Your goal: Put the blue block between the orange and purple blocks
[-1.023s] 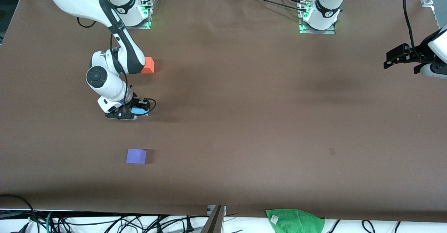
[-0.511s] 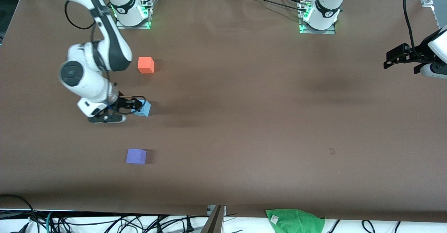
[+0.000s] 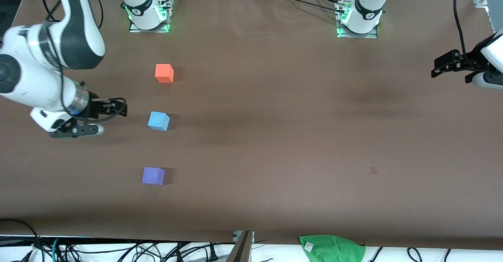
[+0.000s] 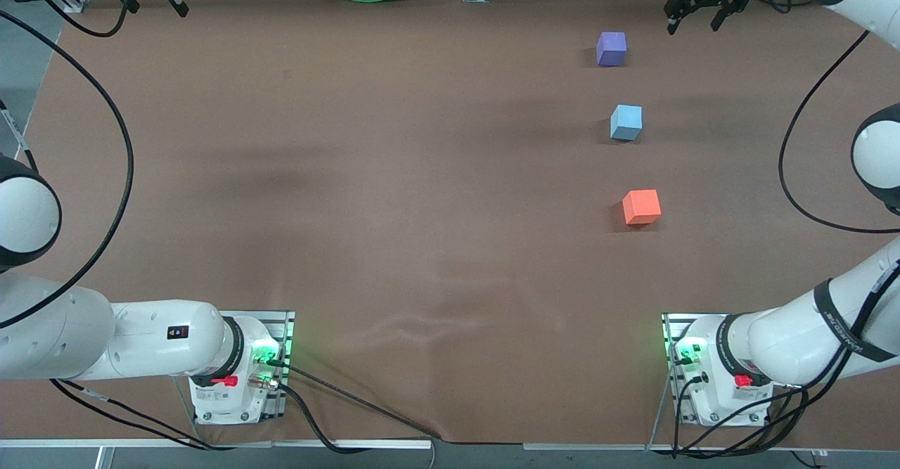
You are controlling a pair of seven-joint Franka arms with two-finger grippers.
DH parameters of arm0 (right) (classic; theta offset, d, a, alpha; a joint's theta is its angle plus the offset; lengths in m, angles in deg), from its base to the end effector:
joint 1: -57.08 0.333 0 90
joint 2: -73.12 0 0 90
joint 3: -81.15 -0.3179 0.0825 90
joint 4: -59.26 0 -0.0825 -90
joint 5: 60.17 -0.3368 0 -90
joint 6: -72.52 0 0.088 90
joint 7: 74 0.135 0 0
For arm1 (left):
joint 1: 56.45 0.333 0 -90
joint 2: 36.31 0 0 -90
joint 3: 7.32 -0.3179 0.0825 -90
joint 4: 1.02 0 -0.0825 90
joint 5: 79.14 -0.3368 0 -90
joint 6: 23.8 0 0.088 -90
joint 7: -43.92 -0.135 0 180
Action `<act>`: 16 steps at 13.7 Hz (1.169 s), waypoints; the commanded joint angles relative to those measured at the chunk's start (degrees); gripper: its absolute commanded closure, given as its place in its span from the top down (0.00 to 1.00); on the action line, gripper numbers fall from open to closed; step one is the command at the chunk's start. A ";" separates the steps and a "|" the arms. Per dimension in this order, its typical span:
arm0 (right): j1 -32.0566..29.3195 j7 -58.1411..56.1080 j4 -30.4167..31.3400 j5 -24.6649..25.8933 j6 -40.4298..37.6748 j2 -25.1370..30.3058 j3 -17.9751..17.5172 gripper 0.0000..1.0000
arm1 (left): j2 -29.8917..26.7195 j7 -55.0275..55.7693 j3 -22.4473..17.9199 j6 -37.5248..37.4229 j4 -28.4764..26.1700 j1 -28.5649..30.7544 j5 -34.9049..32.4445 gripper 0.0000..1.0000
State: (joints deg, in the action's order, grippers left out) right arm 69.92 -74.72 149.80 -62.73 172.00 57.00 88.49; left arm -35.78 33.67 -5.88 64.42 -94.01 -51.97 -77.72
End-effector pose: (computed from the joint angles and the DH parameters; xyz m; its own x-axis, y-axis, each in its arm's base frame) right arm 0.5801 0.0684 0.4542 0.9873 0.1009 -0.1225 0.1006 -0.9949 -0.0089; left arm 0.5013 0.0233 0.5693 0.9882 -0.1264 -0.0864 -0.1233 -0.9915 0.0410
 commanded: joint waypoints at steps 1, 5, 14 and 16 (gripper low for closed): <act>0.08 -2.70 -6.59 -0.08 -7.62 -0.58 1.71 0.99 | 0.96 0.41 0.05 -1.30 1.94 0.00 0.95 1.00; -0.01 -4.73 -10.28 0.62 -13.43 -0.32 3.64 0.99 | 1.05 0.50 0.05 -1.30 1.85 0.09 1.13 1.00; -1.76 -3.50 -9.07 2.02 -17.39 4.33 3.31 0.99 | 1.22 0.41 0.05 -1.21 1.94 0.09 1.04 1.00; -4.48 -3.50 -6.96 3.60 -16.96 7.40 -0.11 0.99 | 1.22 0.41 0.05 -1.21 1.94 0.09 1.04 1.00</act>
State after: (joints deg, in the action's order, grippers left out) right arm 68.38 -78.32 139.80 -60.89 155.10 60.36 91.96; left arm -35.29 33.67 -5.87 64.42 -93.94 -51.97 -77.72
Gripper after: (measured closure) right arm 0.004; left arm 0.000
